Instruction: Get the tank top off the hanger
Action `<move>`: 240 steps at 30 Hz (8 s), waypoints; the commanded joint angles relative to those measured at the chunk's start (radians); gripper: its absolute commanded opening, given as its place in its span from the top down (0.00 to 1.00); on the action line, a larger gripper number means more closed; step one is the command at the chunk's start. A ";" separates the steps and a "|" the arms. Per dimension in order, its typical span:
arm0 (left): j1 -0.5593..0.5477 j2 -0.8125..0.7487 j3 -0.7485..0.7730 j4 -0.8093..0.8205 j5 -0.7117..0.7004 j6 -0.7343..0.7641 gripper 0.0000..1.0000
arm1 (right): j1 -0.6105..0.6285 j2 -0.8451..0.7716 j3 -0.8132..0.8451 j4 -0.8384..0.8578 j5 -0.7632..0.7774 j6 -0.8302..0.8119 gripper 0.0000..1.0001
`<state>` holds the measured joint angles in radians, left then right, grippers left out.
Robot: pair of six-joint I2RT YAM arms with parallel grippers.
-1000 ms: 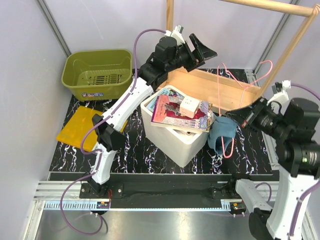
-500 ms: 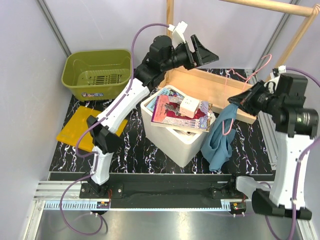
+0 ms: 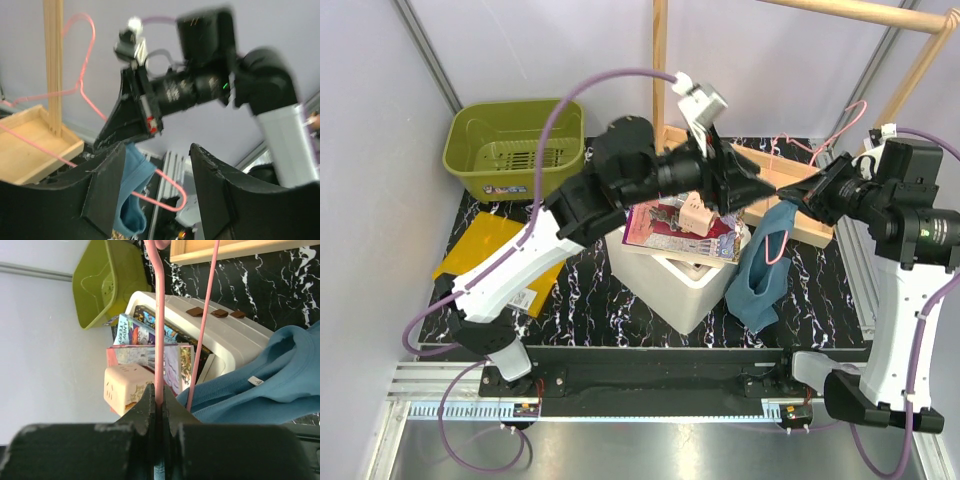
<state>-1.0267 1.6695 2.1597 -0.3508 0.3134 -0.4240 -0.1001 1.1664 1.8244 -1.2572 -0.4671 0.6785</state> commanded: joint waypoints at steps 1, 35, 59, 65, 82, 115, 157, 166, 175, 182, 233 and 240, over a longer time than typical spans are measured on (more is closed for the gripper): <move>-0.027 0.006 -0.064 -0.065 -0.106 0.188 0.43 | 0.002 -0.071 -0.019 0.090 -0.077 -0.016 1.00; -0.177 0.118 -0.040 -0.155 -0.097 0.198 0.69 | 0.002 -0.151 -0.031 0.064 -0.053 0.084 0.99; -0.177 0.045 -0.044 -0.163 -0.073 0.185 1.00 | 0.002 -0.151 -0.022 0.111 0.119 0.001 0.87; -0.181 0.038 -0.035 -0.165 -0.053 0.182 1.00 | 0.002 -0.172 -0.059 0.154 0.153 0.007 0.81; -0.185 -0.008 0.044 -0.169 0.068 0.131 1.00 | 0.002 -0.189 -0.103 0.185 0.265 -0.051 1.00; -0.041 -0.198 -0.204 -0.160 -0.002 0.085 1.00 | -0.001 0.505 0.686 0.294 0.280 0.113 1.00; 0.405 -0.740 -0.690 -0.582 -0.441 -0.087 1.00 | -0.006 0.308 0.145 0.398 0.266 0.142 0.60; 0.405 -0.896 -0.997 -0.563 -0.511 -0.346 0.98 | -0.006 0.271 0.099 0.398 0.225 0.154 0.39; 0.419 -0.869 -1.242 -0.502 -0.320 -0.469 0.96 | -0.006 0.243 0.042 0.404 0.205 0.141 0.36; 0.487 -0.791 -1.359 -0.412 -0.130 -0.466 0.55 | -0.006 0.246 0.033 0.407 0.203 0.122 0.36; 0.556 -0.864 -1.328 -0.490 -0.589 -0.395 1.00 | -0.004 0.165 -0.109 0.400 0.131 0.184 0.35; 0.556 -0.929 -1.221 -0.510 -0.646 -0.371 1.00 | -0.006 0.096 -0.159 0.354 0.122 0.155 0.00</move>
<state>-0.4747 0.7555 0.8654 -0.8429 -0.2565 -0.8341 -0.1101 1.3132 1.6672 -0.8803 -0.3187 0.8570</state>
